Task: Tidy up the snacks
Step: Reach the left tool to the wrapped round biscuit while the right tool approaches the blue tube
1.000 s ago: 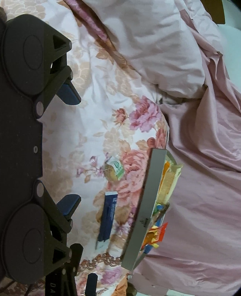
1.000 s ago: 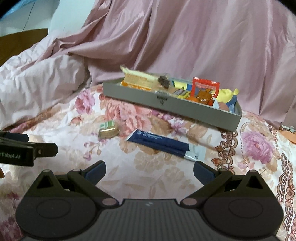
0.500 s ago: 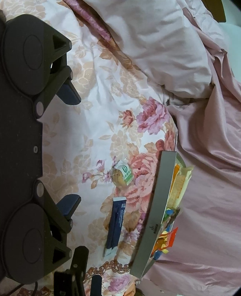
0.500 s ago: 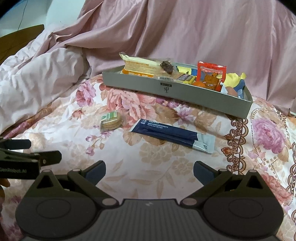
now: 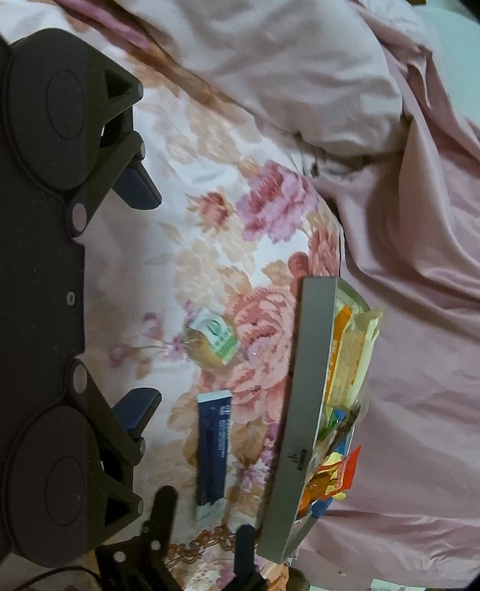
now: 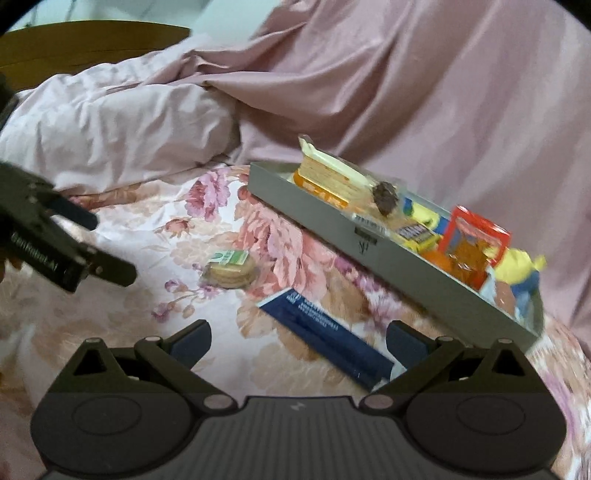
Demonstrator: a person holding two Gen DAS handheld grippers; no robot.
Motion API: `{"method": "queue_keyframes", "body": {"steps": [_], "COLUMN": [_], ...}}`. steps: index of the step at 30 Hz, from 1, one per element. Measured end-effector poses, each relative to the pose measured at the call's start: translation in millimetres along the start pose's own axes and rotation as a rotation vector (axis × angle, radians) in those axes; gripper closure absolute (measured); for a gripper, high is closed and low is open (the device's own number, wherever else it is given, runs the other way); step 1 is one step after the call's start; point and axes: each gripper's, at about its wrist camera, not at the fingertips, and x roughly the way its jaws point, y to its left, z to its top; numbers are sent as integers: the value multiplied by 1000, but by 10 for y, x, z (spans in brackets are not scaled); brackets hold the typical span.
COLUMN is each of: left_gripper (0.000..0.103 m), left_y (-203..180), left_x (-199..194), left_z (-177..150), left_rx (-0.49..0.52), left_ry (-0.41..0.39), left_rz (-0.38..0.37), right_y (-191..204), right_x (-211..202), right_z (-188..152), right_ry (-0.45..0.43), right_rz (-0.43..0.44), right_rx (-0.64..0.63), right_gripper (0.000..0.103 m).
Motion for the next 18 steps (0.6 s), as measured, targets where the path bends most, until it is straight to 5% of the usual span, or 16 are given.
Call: {"method": "queue_keyframes", "body": {"steps": [6,18], "left_gripper": [1,1], "left_y": [11,-167], "left_x": [334,942], "left_z": [230,491], "left_rx": [-49,90], "left_ry": [-41,-30], "left_rz": [-86,-175], "right_y": [-263,-647], "right_x": [269,648], "right_z": [-39,-107], "right_ry": [41,88], "right_rz": [98,119], "right_rx": [60,209], "right_gripper": [0,0]}}
